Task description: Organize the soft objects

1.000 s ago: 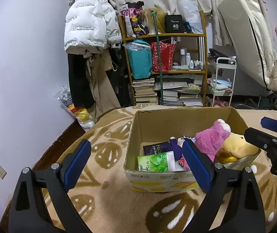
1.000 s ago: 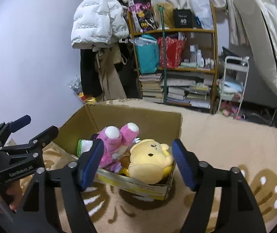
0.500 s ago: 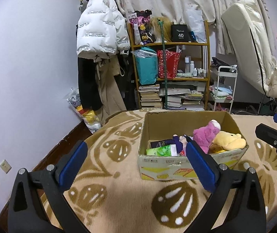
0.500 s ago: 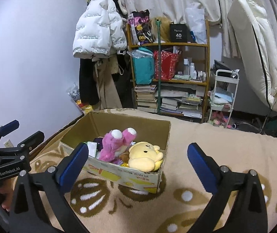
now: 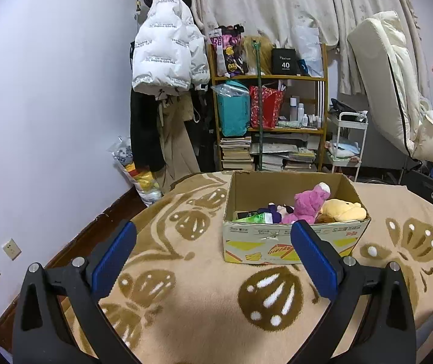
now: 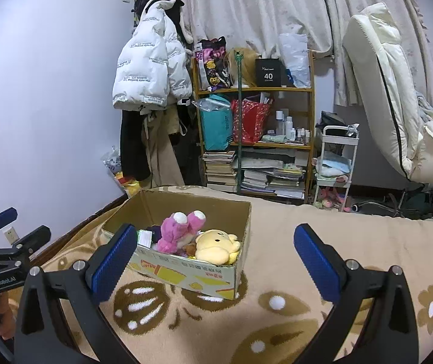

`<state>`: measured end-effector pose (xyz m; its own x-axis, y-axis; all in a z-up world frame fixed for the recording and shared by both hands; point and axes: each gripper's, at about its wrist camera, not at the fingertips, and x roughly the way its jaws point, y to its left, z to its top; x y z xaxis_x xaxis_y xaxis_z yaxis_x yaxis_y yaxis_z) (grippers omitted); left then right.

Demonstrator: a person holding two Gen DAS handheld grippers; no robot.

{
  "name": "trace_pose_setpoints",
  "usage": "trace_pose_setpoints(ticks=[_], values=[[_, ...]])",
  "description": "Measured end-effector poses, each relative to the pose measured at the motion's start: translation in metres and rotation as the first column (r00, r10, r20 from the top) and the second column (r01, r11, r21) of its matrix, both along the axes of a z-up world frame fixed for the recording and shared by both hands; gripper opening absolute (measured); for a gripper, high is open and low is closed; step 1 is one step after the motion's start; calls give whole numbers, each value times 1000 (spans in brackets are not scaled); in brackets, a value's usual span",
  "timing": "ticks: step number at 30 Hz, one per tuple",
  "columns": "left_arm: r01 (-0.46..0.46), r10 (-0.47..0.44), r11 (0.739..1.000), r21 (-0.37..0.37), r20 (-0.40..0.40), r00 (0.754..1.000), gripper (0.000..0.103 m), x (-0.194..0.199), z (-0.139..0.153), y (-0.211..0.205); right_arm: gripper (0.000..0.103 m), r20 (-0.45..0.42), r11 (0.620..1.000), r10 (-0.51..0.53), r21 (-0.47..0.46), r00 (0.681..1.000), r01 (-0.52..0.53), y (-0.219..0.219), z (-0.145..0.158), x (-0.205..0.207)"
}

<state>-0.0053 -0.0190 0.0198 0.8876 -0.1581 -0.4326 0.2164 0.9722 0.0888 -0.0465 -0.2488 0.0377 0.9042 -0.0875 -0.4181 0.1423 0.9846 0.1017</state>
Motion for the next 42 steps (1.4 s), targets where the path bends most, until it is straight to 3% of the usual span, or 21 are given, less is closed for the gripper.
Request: trace_pose_setpoints(ticks=[12,42], values=[[-2,3,1000,-8,35,999,101,-11,5,4,103,-1,999,-31,-9,1000,31,-5,3,-22],[30,-32,999,41,43,999,101,-2,-9,-20,103,-29,999,-46,-20,999,46,-20,-14,-11]])
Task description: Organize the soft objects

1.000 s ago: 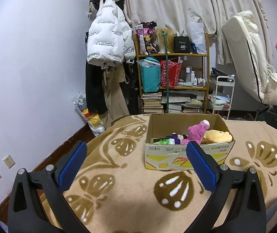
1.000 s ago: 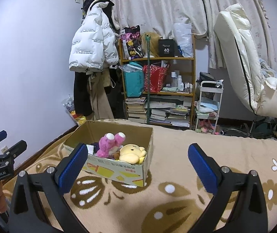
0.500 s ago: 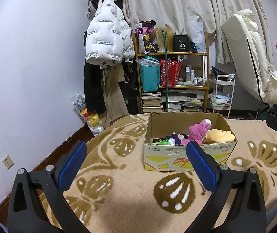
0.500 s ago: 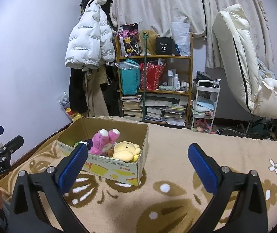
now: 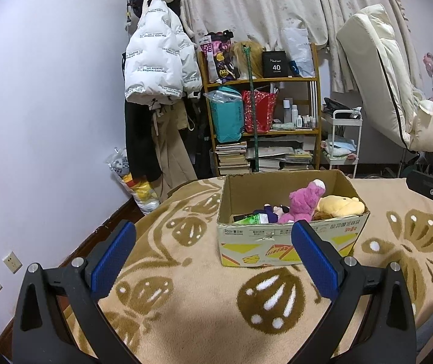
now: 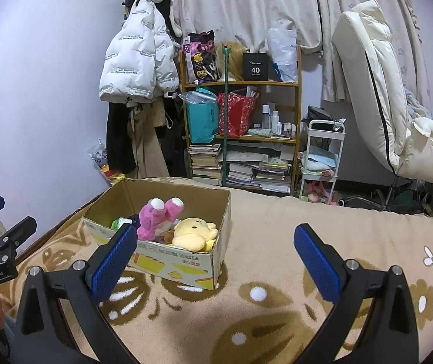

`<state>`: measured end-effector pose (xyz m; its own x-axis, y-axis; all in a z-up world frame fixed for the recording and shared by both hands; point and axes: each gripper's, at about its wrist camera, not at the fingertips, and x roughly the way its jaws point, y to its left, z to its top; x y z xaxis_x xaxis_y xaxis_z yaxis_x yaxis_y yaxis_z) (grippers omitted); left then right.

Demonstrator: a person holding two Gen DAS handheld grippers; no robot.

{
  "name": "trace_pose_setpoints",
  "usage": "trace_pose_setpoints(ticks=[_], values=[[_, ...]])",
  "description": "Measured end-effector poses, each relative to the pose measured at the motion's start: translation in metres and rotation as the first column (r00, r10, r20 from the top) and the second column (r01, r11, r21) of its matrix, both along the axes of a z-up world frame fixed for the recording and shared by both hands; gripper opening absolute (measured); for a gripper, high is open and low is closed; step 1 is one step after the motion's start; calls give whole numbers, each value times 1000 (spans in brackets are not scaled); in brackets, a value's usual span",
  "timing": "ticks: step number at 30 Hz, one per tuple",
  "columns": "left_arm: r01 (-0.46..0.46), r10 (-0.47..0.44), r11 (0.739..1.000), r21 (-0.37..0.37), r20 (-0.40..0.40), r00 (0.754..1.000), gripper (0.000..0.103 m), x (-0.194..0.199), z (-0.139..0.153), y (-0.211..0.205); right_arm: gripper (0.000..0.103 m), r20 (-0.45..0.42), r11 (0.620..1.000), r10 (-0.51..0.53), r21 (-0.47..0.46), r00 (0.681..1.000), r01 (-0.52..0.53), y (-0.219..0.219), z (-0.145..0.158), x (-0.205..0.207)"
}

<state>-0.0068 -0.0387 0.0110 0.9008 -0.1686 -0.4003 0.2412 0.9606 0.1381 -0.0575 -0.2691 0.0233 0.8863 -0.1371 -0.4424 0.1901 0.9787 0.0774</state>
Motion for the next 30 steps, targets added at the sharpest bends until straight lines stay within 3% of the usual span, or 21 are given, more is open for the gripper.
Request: trace_pose_setpoints(ticks=[30], values=[[3,-3,1000,-7,-3,1000,102,0,-6,4,103,-11,1000,-1,9,1000,1,-15,-5,0]])
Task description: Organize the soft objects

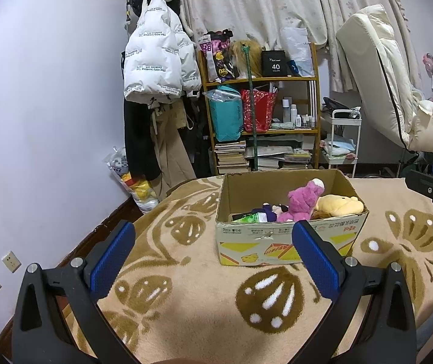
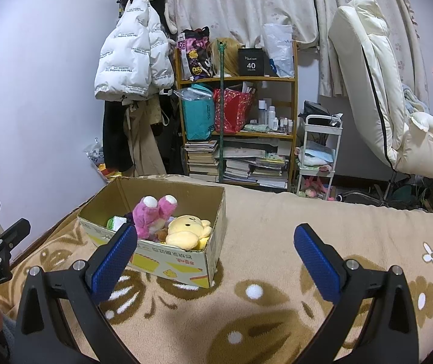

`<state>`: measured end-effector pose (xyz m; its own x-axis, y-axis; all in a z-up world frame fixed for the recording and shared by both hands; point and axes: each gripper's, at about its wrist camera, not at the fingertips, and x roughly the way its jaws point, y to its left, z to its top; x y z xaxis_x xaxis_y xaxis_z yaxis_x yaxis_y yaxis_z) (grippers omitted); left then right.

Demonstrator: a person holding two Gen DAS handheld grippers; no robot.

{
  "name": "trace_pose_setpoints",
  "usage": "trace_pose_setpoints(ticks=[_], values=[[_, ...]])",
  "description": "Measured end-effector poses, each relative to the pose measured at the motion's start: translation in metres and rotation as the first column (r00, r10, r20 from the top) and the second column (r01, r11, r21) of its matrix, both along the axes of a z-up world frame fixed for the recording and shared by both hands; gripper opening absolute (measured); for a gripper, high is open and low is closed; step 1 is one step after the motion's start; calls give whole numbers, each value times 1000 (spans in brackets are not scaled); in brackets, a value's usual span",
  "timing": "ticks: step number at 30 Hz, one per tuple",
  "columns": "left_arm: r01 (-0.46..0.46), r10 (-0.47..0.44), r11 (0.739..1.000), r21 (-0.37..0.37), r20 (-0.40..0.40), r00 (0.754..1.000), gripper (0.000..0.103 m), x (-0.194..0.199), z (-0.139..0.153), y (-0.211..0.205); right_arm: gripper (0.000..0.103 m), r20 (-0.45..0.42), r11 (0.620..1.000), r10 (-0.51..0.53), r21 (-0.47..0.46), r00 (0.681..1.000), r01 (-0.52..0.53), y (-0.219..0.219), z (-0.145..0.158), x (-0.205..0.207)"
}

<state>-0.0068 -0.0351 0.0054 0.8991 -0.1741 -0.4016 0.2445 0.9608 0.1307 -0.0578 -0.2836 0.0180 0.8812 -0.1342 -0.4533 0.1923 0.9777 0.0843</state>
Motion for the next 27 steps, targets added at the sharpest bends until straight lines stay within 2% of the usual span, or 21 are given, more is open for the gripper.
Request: trace_pose_setpoints(ticks=[27], values=[[11,-11,1000,8,-8,1000,102,2,-3,1,103,-7,1000,0,1,1000,0,-3,-3,0]])
